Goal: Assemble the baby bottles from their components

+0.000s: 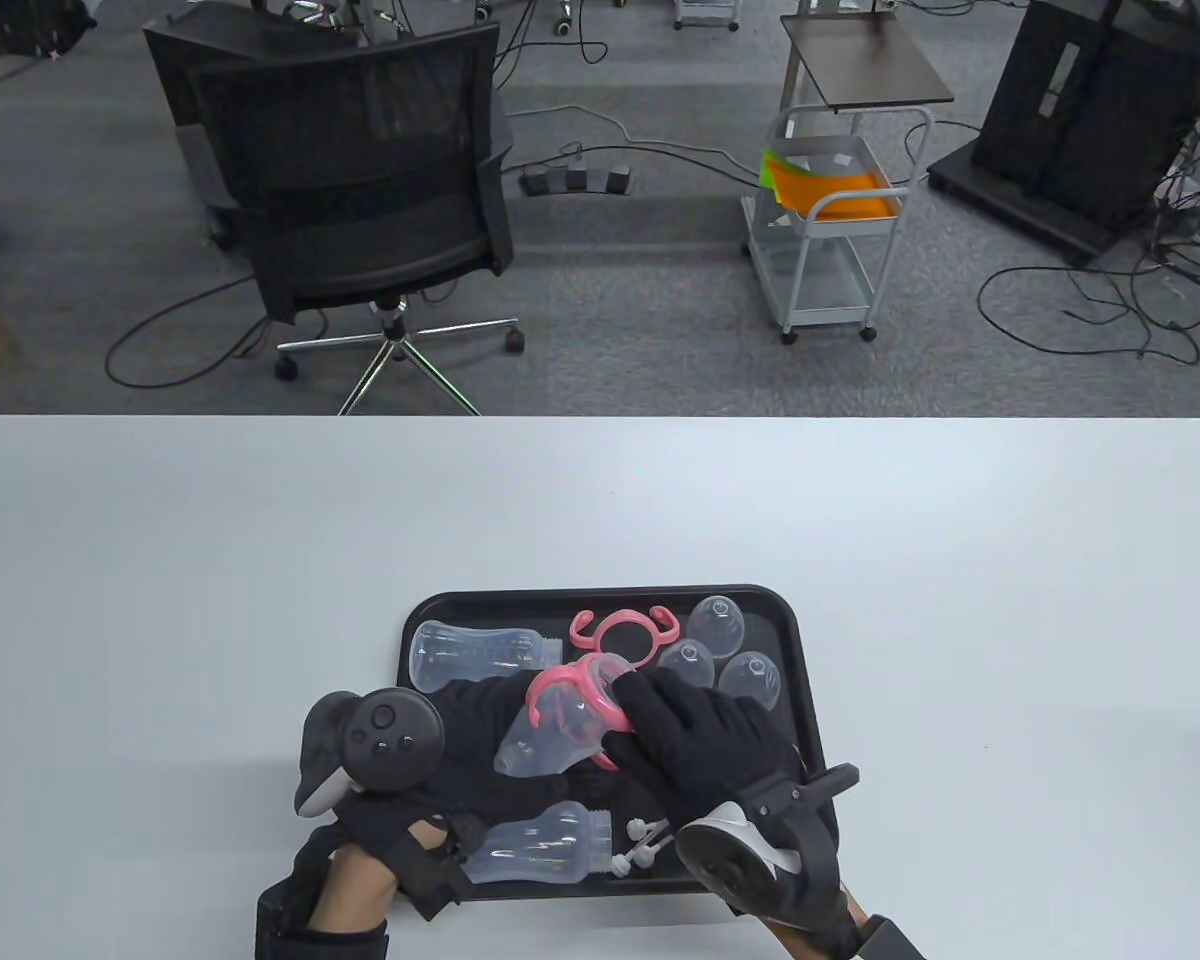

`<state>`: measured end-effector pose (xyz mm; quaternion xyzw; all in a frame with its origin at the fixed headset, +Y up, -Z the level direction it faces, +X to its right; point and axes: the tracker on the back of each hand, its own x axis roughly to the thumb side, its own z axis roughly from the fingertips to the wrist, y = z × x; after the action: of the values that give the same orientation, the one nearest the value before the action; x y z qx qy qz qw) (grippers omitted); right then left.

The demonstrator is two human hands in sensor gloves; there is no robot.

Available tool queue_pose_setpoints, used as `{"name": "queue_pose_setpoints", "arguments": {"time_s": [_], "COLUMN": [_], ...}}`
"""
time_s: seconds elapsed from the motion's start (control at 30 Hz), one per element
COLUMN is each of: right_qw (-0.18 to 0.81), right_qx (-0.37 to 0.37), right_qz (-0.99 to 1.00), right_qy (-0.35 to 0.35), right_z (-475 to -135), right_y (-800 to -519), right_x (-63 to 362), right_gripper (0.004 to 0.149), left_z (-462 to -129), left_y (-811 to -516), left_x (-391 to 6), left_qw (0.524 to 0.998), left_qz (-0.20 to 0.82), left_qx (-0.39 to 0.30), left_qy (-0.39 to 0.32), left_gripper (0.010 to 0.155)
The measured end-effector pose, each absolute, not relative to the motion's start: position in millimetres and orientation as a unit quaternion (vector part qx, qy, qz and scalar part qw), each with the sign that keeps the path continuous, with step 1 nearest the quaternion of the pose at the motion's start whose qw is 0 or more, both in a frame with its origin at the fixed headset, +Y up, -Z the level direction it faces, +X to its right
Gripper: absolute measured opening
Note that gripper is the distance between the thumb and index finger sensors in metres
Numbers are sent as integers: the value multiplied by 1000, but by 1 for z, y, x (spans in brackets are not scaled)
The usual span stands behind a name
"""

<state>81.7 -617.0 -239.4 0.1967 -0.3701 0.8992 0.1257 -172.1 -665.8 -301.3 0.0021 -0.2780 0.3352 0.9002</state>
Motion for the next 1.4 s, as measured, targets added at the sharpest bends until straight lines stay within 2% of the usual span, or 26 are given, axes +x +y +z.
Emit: {"name": "queue_pose_setpoints", "arguments": {"time_s": [0.27,0.47,0.63,1.0,1.23,1.4], "right_qw": [129,143,156,204,224,160], "right_qx": [217,235,236,172,123,109], "right_qz": [896,893,892,891,916,951], "right_qy": [-365,-355,-352,-367,-310,-242], "right_z": [-237,-236,-237,-250,-275,-292], "right_y": [-618,-617,-614,-595,-602,-616], "right_x": [78,79,83,120,138,144], "right_gripper": [64,60,68,69,69,69], "left_z": [-302,-304,-304,-307,-310,-312], "left_y": [-666,-669,-668,-669,-670,-672], "left_x": [-176,-179,-181,-197,-211,-219], "left_qw": [892,883,872,853,838,831], "left_qz": [357,374,396,448,486,504], "left_qx": [17,31,39,66,88,90], "left_qy": [-276,-283,-286,-259,-233,-217], "left_gripper": [98,98,97,96,96,96]}}
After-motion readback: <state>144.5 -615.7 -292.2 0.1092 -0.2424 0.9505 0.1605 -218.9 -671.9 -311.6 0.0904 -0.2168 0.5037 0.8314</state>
